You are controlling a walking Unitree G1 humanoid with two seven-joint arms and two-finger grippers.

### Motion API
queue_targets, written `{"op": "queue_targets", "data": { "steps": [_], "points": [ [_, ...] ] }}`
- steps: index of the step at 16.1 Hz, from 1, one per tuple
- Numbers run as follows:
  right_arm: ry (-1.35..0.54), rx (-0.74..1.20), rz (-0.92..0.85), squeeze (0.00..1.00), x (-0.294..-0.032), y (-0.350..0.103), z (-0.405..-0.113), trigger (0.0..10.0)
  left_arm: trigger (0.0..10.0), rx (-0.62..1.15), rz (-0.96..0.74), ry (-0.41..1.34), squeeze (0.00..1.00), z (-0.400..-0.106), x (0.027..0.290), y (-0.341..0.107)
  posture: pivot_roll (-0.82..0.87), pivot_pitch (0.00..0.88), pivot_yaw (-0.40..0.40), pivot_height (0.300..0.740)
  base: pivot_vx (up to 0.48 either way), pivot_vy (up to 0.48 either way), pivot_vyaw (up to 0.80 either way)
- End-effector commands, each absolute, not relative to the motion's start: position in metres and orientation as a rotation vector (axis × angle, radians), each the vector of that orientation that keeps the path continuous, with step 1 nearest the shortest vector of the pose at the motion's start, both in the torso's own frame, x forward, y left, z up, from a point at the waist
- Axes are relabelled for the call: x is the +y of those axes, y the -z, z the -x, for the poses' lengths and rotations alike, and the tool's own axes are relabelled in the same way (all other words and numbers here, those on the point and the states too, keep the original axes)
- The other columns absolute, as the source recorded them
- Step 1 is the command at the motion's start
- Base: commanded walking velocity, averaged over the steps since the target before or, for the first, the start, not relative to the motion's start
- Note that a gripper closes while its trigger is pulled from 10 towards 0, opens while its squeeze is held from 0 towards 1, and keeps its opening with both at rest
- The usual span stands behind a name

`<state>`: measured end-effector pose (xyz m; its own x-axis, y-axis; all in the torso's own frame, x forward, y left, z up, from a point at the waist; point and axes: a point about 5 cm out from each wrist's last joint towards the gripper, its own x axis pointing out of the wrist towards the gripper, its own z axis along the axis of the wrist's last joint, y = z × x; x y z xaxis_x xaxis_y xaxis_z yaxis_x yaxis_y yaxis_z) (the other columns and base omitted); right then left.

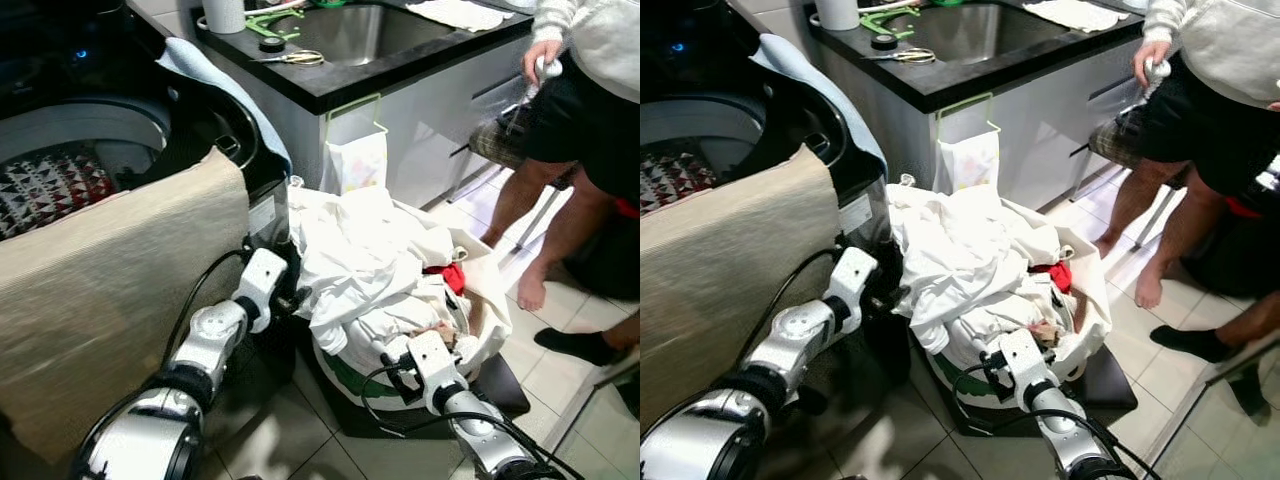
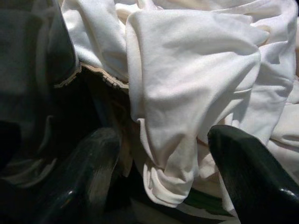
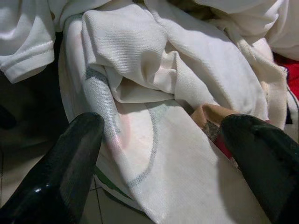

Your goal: Clothes washing

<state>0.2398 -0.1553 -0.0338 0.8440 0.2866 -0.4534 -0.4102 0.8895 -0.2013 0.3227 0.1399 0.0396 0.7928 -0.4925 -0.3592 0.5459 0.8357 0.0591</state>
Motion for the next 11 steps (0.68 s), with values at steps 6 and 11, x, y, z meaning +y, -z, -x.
{"op": "queue_targets", "data": {
  "steps": [6,11],
  "points": [
    [-0.467,0.22,0.244,0.0,-0.143,0.002,-0.262,10.0,10.0,0.255,-0.172,0.428,0.0,-0.305,0.179,-0.038,0.04,0.0,-0.032,0.74,0.0,0.0,0.0],
    [-0.483,0.149,0.211,0.0,-0.156,-0.008,-0.254,10.0,10.0,0.153,-0.221,0.374,0.0,-0.263,0.206,-0.05,0.07,0.0,-0.054,0.74,0.0,0.0,0.0]
  ]
}}
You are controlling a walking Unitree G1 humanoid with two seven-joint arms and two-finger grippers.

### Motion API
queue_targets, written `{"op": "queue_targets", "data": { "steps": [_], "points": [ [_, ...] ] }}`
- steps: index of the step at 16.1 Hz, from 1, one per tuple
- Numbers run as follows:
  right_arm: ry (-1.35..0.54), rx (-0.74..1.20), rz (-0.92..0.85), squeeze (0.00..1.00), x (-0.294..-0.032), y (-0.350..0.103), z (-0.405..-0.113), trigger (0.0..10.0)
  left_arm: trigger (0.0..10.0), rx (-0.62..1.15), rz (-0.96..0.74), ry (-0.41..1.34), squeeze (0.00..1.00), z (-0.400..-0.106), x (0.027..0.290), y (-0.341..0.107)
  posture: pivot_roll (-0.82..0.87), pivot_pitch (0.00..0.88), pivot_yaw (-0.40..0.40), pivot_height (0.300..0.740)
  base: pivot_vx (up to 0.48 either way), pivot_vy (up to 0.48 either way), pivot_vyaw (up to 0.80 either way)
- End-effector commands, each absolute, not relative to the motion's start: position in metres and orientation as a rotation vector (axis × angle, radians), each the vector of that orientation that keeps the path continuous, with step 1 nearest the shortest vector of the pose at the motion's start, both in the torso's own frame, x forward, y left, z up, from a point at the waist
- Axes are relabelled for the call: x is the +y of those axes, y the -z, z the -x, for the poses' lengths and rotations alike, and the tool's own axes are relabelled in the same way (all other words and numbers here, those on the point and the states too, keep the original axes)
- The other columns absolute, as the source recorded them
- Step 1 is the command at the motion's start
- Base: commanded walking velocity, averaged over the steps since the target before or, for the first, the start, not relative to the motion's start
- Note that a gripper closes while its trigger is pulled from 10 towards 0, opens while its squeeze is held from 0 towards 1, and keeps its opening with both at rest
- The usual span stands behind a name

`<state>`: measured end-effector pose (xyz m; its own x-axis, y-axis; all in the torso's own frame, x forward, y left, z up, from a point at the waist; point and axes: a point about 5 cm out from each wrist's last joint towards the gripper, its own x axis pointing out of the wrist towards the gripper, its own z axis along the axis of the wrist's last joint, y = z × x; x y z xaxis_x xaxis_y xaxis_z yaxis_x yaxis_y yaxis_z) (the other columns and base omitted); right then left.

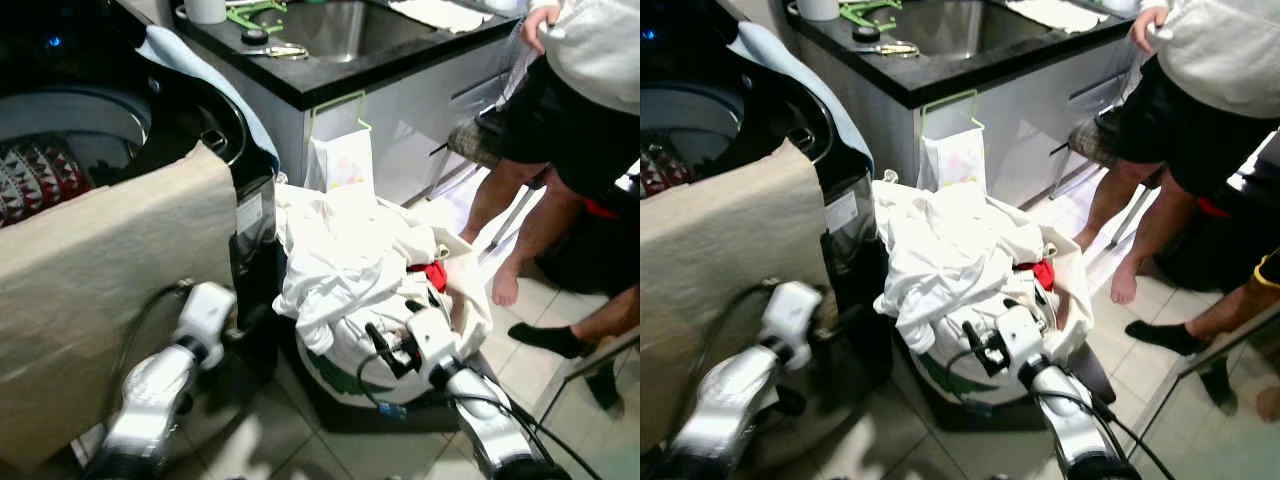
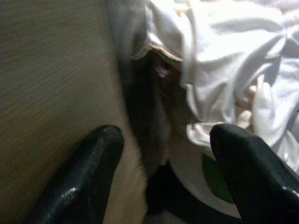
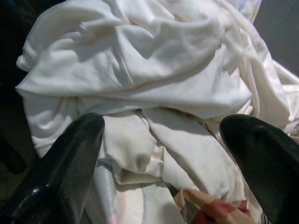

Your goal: Clothes washing

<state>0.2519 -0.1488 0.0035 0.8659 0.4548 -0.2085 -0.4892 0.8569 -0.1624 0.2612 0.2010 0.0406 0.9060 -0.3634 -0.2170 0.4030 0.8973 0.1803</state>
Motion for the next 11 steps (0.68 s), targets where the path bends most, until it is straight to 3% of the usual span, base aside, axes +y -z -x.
{"op": "queue_targets", "data": {
  "steps": [1,6,8,10,11],
  "points": [
    [-0.486,0.135,0.21,0.0,-0.16,-0.011,-0.251,10.0,10.0,0.144,-0.231,0.387,0.0,-0.252,0.206,-0.053,0.07,0.0,-0.061,0.74,0.0,0.0,0.0],
    [-0.462,-0.077,0.187,0.0,-0.174,-0.07,-0.251,10.0,10.0,0.074,-0.053,0.422,0.0,-0.212,0.174,-0.086,0.09,0.0,-0.079,0.74,0.0,0.0,0.0],
    [-0.437,-0.115,0.207,0.0,-0.177,-0.081,-0.254,10.0,10.0,-0.005,-0.019,0.441,0.0,-0.217,0.15,-0.11,0.08,0.0,-0.073,0.74,0.0,0.0,0.0],
    [-0.401,-0.102,0.193,0.0,-0.181,-0.079,-0.255,10.0,10.0,-0.08,-0.007,0.397,0.0,-0.226,0.144,-0.131,0.09,0.0,-0.071,0.74,0.0,0.0,0.0],
    [-0.38,-0.104,0.14,0.0,-0.18,-0.086,-0.255,10.0,10.0,-0.13,0.033,0.276,0.0,-0.233,0.147,-0.15,0.09,0.0,-0.063,0.74,0.0,0.0,0.0]
  ]
}}
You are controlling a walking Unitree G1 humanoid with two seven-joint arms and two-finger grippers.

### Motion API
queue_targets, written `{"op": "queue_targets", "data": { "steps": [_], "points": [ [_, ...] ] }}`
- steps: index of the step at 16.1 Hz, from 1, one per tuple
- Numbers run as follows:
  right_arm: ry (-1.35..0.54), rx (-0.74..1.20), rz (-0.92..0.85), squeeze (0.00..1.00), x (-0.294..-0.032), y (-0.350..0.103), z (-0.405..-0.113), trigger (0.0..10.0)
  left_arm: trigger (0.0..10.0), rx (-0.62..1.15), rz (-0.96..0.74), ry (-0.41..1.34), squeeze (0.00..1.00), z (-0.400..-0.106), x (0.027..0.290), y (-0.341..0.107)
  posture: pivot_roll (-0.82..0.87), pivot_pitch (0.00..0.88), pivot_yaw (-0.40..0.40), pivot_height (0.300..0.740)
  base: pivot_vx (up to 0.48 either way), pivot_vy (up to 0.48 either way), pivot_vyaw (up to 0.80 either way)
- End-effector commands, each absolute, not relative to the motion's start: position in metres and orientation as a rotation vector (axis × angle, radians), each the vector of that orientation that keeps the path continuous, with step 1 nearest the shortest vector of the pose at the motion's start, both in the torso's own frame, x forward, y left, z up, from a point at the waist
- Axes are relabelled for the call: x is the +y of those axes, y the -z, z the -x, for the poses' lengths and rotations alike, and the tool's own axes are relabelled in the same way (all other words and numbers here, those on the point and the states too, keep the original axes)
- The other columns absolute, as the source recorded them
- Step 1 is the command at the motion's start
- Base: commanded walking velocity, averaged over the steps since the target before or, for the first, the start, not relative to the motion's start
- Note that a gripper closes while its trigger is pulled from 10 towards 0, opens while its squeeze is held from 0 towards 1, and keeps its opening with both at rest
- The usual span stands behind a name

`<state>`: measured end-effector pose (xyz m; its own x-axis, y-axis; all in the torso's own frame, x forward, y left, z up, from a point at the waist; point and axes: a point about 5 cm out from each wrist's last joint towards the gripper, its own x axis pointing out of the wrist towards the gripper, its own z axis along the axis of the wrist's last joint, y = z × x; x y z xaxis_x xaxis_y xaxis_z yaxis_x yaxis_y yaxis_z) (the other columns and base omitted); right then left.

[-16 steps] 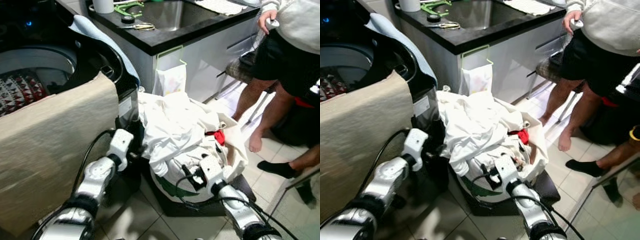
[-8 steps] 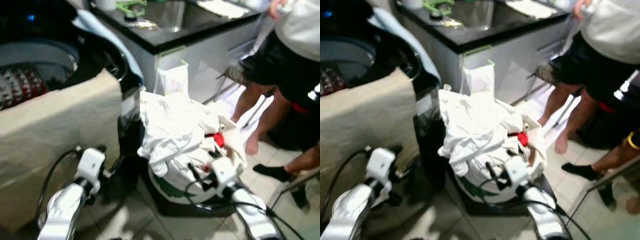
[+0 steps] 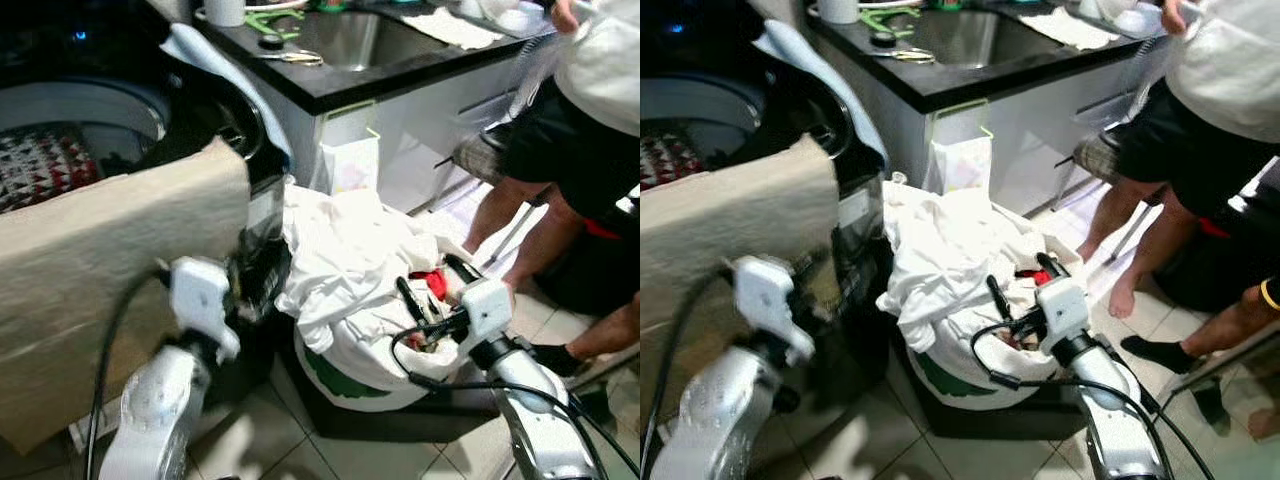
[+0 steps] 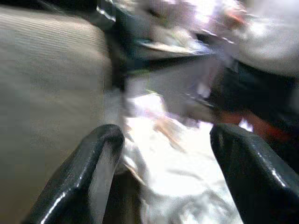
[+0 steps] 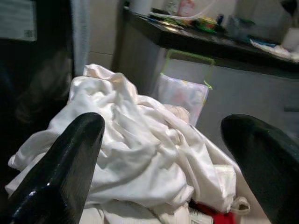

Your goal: Clothes washing

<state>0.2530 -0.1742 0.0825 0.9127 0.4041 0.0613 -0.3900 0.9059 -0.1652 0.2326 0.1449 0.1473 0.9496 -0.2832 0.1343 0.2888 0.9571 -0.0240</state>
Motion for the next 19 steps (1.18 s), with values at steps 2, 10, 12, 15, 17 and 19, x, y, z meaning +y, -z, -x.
{"op": "queue_targets", "data": {
  "steps": [2,10,12,15,17,19],
  "points": [
    [-0.378,-0.126,0.079,0.0,-0.175,-0.101,-0.254,10.0,10.0,-0.127,0.082,0.168,0.0,-0.233,0.152,-0.158,0.09,0.0,-0.054,0.74,0.0,0.0,0.0],
    [-0.436,-0.119,0.076,0.0,-0.145,-0.123,-0.267,10.0,10.0,-0.036,0.01,0.286,0.0,-0.234,0.13,-0.157,0.08,0.0,-0.042,0.74,0.0,0.0,0.0],
    [-0.449,-0.105,0.092,0.0,-0.14,-0.125,-0.279,10.0,10.0,-0.032,0.01,0.298,0.0,-0.232,0.128,-0.158,0.09,0.0,-0.051,0.74,0.0,0.0,0.0],
    [-0.489,-0.051,0.064,0.0,-0.127,-0.12,-0.281,10.0,10.0,-0.004,-0.009,0.302,0.0,-0.221,0.132,-0.158,0.16,0.0,-0.086,0.74,0.0,0.0,0.0],
    [-0.492,0.023,0.048,0.0,-0.121,-0.093,-0.28,10.0,10.0,0.014,-0.025,0.315,0.0,-0.212,0.135,-0.159,0.2,0.0,-0.1,0.74,0.0,0.0,0.0],
    [-0.485,0.097,0.04,0.0,-0.122,-0.067,-0.279,10.0,10.0,0.032,-0.035,0.317,0.0,-0.204,0.138,-0.159,0.23,0.0,-0.108,0.74,0.0,0.0,0.0]
  ]
}}
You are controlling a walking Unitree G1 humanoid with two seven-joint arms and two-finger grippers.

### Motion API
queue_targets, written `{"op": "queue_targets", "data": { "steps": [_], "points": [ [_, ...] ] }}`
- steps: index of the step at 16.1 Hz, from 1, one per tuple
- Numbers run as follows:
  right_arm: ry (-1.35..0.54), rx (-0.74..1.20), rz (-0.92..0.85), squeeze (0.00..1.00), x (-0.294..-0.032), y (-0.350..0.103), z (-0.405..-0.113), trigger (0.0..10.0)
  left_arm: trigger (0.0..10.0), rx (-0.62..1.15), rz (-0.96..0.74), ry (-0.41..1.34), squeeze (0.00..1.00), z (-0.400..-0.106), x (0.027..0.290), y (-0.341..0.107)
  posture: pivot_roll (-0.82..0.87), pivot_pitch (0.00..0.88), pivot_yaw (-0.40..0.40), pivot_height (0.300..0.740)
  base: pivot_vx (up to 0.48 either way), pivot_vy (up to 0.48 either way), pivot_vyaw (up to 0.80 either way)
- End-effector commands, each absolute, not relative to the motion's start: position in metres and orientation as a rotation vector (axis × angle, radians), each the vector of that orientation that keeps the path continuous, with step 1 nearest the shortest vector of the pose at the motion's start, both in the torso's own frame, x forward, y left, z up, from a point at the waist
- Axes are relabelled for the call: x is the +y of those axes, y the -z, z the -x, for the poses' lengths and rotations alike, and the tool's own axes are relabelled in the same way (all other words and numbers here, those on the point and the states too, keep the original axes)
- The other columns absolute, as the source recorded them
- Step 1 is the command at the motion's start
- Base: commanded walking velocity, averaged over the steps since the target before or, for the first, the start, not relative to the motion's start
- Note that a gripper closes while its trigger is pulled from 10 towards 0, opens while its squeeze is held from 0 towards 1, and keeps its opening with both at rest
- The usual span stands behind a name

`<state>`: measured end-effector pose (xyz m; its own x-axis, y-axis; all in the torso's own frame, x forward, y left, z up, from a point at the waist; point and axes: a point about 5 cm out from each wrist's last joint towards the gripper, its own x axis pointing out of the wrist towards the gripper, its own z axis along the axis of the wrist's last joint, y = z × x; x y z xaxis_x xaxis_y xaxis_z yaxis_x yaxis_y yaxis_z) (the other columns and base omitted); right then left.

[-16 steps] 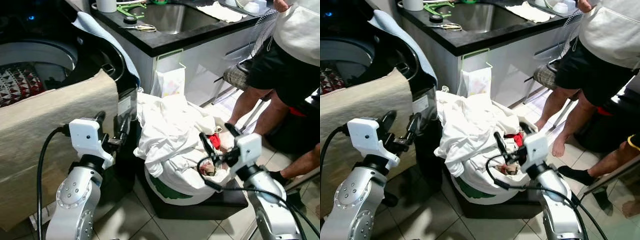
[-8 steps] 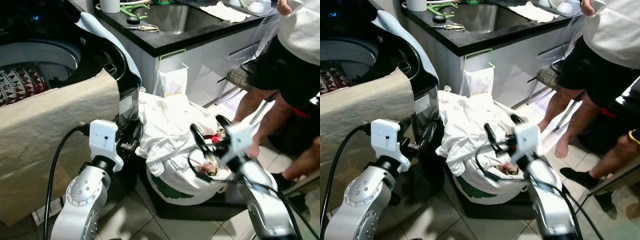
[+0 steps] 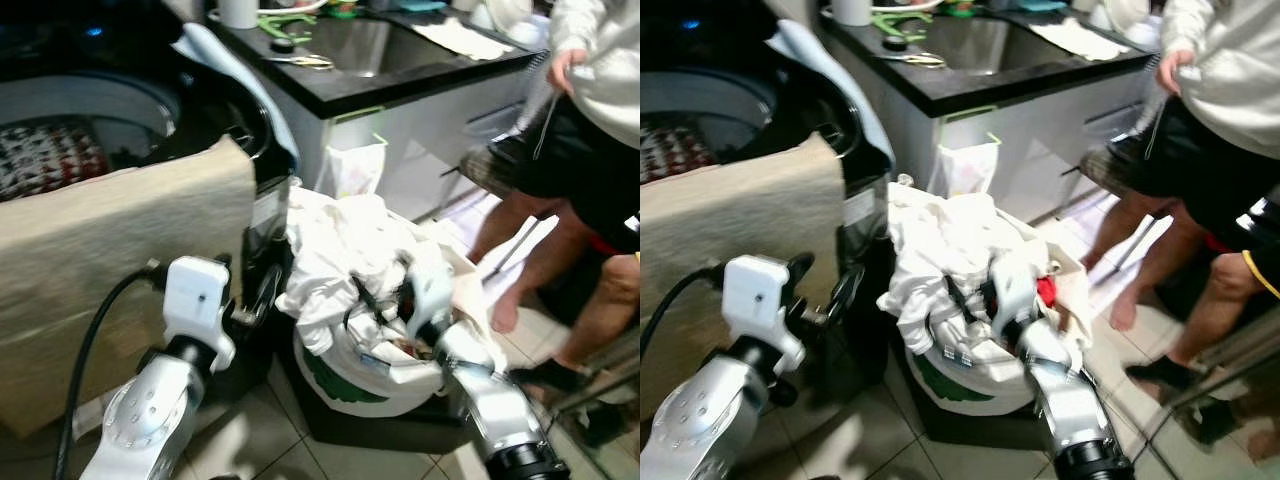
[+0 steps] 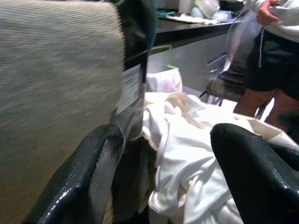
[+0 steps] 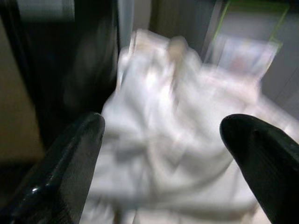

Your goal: Clothes washing

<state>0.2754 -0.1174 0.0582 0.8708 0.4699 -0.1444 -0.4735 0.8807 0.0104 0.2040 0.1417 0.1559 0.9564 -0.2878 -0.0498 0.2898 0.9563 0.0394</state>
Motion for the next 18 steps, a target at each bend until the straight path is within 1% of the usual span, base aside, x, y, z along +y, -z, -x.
{"op": "queue_targets", "data": {
  "steps": [1,5,7,8,9,12,13,16,17,18],
  "points": [
    [-0.475,0.127,0.04,0.0,-0.125,-0.057,-0.278,10.0,10.0,0.041,-0.04,0.32,0.0,-0.199,0.139,-0.161,0.25,0.0,-0.113,0.74,0.0,0.0,0.0],
    [-0.357,0.22,0.01,0.0,-0.142,-0.025,-0.271,10.0,10.0,0.069,-0.071,0.309,0.0,-0.179,0.15,-0.169,0.32,0.0,-0.113,0.74,0.0,0.0,0.0],
    [-0.264,0.252,0.095,0.0,-0.158,-0.012,-0.273,10.0,10.0,0.1,-0.092,0.292,0.0,-0.169,0.157,-0.171,0.36,0.0,-0.11,0.74,0.0,0.0,0.0],
    [-0.2,0.271,0.189,0.0,-0.172,-0.011,-0.277,10.0,10.0,0.11,-0.096,0.284,0.0,-0.165,0.159,-0.172,0.37,0.0,-0.111,0.74,0.0,0.0,0.0],
    [-0.145,0.3,0.227,0.0,-0.185,-0.009,-0.28,10.0,10.0,0.12,-0.096,0.269,0.0,-0.162,0.162,-0.172,0.38,0.0,-0.113,0.74,0.0,0.0,0.0],
    [-0.094,0.346,0.238,0.0,-0.196,-0.005,-0.282,10.0,10.0,0.133,-0.091,0.266,0.0,-0.159,0.163,-0.174,0.38,0.0,-0.103,0.74,0.0,0.0,0.0],
    [-0.11,0.375,0.23,0.0,-0.19,-0.002,-0.285,10.0,10.0,0.142,-0.084,0.274,0.0,-0.157,0.161,-0.173,0.37,0.003,-0.099,0.74,0.0,0.0,0.0],
    [-0.191,0.384,0.18,0.0,-0.152,-0.007,-0.3,10.0,10.0,0.174,-0.07,0.289,0.0,-0.15,0.157,-0.172,0.38,0.034,-0.089,0.74,0.0,0.0,0.0],
    [-0.2,0.382,0.181,0.0,-0.148,-0.008,-0.301,10.0,10.0,0.179,-0.068,0.288,0.0,-0.148,0.157,-0.172,0.38,0.036,-0.089,0.74,0.0,0.0,0.0],
    [-0.227,0.375,0.178,0.0,-0.137,-0.009,-0.303,10.0,10.0,0.189,-0.063,0.287,0.0,-0.145,0.157,-0.172,0.39,0.048,-0.09,0.74,0.0,0.0,0.0]
  ]
}}
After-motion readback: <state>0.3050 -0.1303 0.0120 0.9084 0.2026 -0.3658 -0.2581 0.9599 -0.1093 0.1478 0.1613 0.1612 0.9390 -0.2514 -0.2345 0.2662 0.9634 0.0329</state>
